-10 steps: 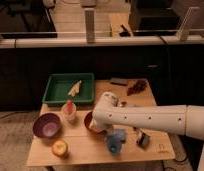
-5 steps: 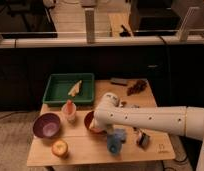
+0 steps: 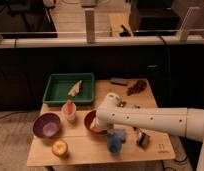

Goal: Stack bowls on top of each other

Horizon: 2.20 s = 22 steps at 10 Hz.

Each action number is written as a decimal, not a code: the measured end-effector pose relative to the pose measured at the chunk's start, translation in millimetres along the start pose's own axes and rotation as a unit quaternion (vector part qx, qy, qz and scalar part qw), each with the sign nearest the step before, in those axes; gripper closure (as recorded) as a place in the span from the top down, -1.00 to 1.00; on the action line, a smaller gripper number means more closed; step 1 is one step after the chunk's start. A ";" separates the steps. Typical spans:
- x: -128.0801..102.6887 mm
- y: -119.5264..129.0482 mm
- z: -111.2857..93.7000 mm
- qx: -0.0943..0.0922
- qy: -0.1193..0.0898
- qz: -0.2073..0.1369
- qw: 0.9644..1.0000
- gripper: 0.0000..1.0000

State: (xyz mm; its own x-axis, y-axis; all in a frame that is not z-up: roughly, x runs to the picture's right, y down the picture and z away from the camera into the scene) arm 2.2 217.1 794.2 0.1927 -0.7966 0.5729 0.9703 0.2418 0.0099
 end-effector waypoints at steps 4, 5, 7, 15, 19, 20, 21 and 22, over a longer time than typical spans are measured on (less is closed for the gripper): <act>2.4 1.6 2.4 0.006 -0.005 -0.001 1.000 0.10; 2.5 1.8 3.4 0.008 -0.008 -0.001 1.000 0.05; 2.5 3.3 6.1 0.009 -0.011 -0.001 1.000 -0.29; 6.4 -0.1 -7.5 0.010 -0.009 -0.007 1.000 -0.95; 10.6 -10.5 -19.2 0.009 -0.006 -0.019 1.000 -0.95; 12.1 -12.2 -21.5 0.009 -0.005 -0.022 1.000 -0.95; 13.6 -17.1 -24.9 0.009 -0.004 -0.028 1.000 -0.95; 15.0 -20.5 -27.6 0.009 -0.003 -0.035 0.999 -0.95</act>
State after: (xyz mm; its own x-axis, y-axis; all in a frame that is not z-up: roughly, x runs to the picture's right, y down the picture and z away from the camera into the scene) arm -10.7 184.8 780.0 0.1230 -0.8085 0.5755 0.9788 0.1947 0.0644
